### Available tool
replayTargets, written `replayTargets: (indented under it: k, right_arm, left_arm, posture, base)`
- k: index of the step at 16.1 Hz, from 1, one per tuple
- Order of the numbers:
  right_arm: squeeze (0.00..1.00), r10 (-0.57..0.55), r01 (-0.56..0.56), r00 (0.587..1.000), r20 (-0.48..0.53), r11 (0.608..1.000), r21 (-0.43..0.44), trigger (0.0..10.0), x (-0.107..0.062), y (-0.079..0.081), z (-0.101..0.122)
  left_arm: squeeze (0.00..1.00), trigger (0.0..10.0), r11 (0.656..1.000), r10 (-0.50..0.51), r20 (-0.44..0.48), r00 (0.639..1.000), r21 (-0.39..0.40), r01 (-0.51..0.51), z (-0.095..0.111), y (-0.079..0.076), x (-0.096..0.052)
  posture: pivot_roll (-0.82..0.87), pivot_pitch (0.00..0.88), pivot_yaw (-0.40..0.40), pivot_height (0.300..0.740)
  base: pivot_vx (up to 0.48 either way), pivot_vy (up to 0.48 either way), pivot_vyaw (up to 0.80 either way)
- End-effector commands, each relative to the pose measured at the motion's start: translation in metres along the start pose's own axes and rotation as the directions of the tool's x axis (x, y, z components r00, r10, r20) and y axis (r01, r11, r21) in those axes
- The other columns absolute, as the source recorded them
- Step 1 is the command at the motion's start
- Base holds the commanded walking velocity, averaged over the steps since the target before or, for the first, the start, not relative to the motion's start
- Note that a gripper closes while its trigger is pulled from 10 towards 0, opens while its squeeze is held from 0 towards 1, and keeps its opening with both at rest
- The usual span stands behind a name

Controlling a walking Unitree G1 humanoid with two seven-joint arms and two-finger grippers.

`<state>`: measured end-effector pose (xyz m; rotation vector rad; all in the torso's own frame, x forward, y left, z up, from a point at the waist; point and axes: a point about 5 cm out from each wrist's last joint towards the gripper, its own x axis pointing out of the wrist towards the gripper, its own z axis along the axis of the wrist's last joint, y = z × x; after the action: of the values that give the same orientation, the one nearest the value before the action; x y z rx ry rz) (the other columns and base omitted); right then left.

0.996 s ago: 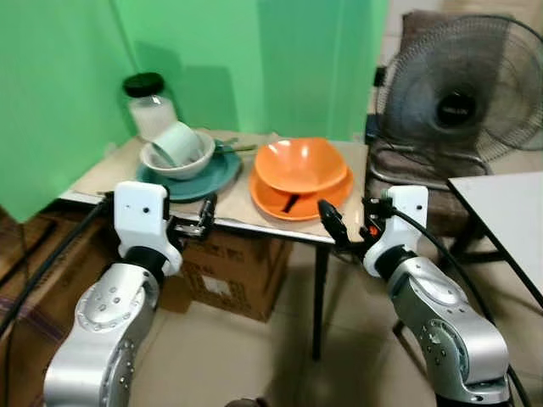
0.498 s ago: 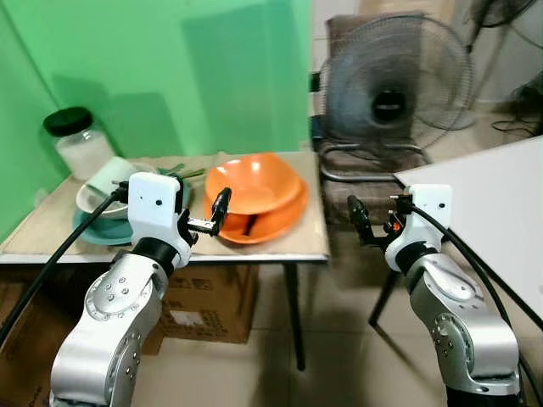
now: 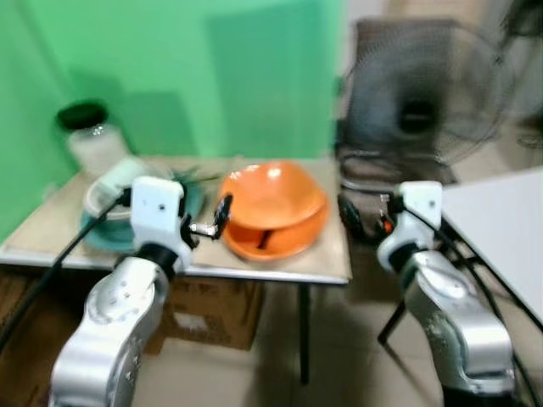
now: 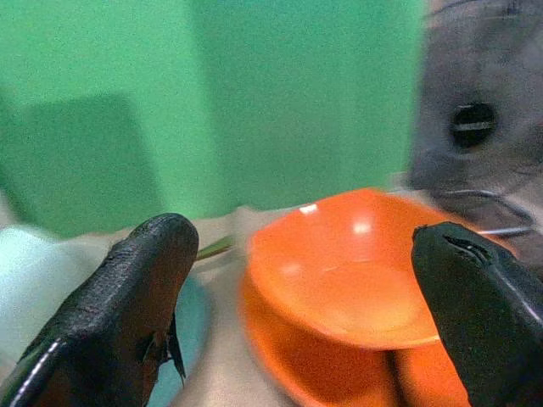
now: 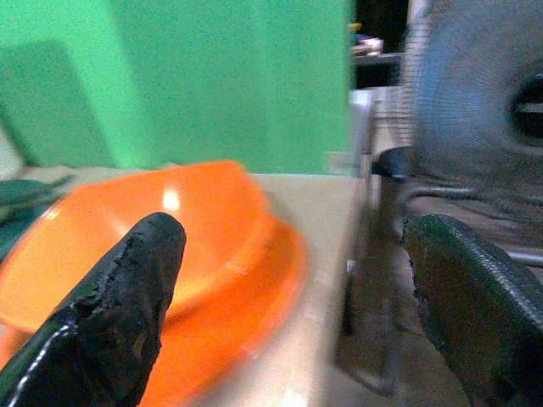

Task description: Setting the table

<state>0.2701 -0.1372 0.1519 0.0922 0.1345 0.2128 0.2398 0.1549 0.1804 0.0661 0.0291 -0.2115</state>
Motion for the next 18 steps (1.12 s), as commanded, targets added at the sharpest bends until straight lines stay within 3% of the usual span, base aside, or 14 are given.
replayTargets:
  k: [1, 9, 10, 12, 14, 16, 18]
  right_arm:
    - [1.0, 0.007, -0.007, 1.0, 0.023, 1.0, -0.002, 10.0, 0.002, 0.0, 0.006]
    - [1.0, 0.049, -0.051, 0.997, -0.051, 0.998, -0.028, 10.0, 0.025, -0.019, 0.006]
    - [1.0, 0.047, -0.048, 0.997, -0.053, 0.998, -0.026, 10.0, 0.029, -0.02, 0.006]
    - [1.0, 0.041, -0.042, 0.998, -0.049, 0.999, -0.016, 10.0, 0.038, -0.026, 0.011]
    - [1.0, 0.065, -0.066, 0.997, -0.049, 0.998, -0.017, 10.0, 0.044, -0.03, 0.015]
    - [1.0, 0.085, -0.087, 0.993, -0.082, 0.996, -0.02, 10.0, 0.048, -0.039, 0.017]
    - [1.0, 0.062, -0.066, 0.994, -0.095, 0.997, -0.038, 10.0, 0.051, -0.044, 0.017]
  left_arm:
    - [0.43, 10.0, 1.0, 0.004, 0.0, 1.0, 0.005, -0.004, 0.0, 0.001, 0.0]
    - [0.4, 10.0, 0.999, -0.044, -0.016, 0.999, 0.014, 0.044, -0.006, -0.006, 0.004]
    - [0.33, 10.0, 0.997, -0.073, -0.014, 0.997, 0.017, 0.073, -0.006, -0.007, 0.006]
    - [0.0, 10.0, 0.982, -0.172, -0.034, 0.984, 0.069, 0.174, -0.009, -0.009, 0.017]
    - [0.0, 10.0, 0.962, -0.238, -0.06, 0.969, 0.125, 0.244, -0.015, -0.004, 0.028]
    - [0.0, 10.0, 0.943, -0.263, -0.102, 0.96, 0.183, 0.277, -0.024, 0.01, 0.046]
    - [0.0, 10.0, 0.936, -0.269, -0.13, 0.954, 0.196, 0.291, -0.029, 0.015, 0.057]
  posture:
    - [-0.04, 0.0, 0.052, 0.74]
    - [-0.05, 0.0, 0.03, 0.74]
    - [-0.05, 0.0, 0.029, 0.74]
    - [-0.04, 0.0, 0.024, 0.74]
    - [-0.05, 0.0, 0.024, 0.74]
    - [-0.05, 0.0, 0.025, 0.74]
    - [-0.06, 0.0, 0.029, 0.74]
  base:
    - [0.27, 0.0, 0.0]
    - [0.261, 0.0, 0.0]
    - [0.0, 0.0, 0.0]
    - [0.0, 0.0, 0.0]
    - [0.0, 0.0, 0.0]
    - [0.0, 0.0, 0.0]
    - [0.0, 0.0, 0.0]
